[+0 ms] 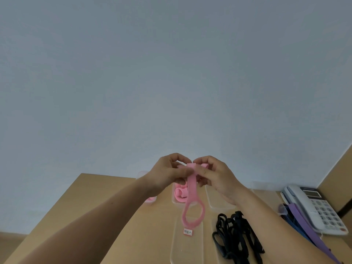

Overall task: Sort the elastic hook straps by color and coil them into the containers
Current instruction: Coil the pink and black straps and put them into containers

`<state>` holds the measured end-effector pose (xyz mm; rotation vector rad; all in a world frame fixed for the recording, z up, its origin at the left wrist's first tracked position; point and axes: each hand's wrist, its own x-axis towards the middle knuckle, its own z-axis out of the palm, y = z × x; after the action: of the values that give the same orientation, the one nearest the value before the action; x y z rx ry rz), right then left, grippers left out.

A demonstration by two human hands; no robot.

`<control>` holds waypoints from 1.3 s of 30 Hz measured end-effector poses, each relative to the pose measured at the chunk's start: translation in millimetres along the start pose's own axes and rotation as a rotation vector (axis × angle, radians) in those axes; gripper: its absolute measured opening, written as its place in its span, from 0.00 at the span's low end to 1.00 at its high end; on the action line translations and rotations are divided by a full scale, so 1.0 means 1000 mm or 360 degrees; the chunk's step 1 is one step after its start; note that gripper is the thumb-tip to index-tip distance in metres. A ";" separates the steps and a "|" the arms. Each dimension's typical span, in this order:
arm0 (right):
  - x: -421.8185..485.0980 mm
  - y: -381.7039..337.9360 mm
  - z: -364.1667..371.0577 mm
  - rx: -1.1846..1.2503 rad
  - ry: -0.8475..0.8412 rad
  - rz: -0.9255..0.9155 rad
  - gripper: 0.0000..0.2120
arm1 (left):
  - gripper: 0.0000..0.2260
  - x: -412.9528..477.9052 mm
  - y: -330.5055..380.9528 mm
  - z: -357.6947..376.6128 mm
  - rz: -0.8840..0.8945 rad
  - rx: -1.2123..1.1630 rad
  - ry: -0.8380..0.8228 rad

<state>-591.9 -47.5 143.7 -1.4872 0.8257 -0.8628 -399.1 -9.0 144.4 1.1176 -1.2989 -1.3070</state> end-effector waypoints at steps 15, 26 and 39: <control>0.001 -0.008 0.005 -0.0116 0.0037 0.0004 0.12 | 0.19 0.000 -0.005 0.001 0.0001 0.0112 -0.0101; 0.001 0.000 0.006 -0.0208 0.0057 -0.0108 0.13 | 0.15 0.001 0.000 -0.006 -0.0217 -0.0055 -0.0155; 0.002 -0.007 0.009 -0.0191 0.0108 0.0112 0.24 | 0.13 0.001 -0.005 -0.005 0.0155 0.0253 0.0055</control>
<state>-582.9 -44.9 150.3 -1.5303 0.9889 -0.8269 -394.4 -10.4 139.2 1.1659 -1.4333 -1.1243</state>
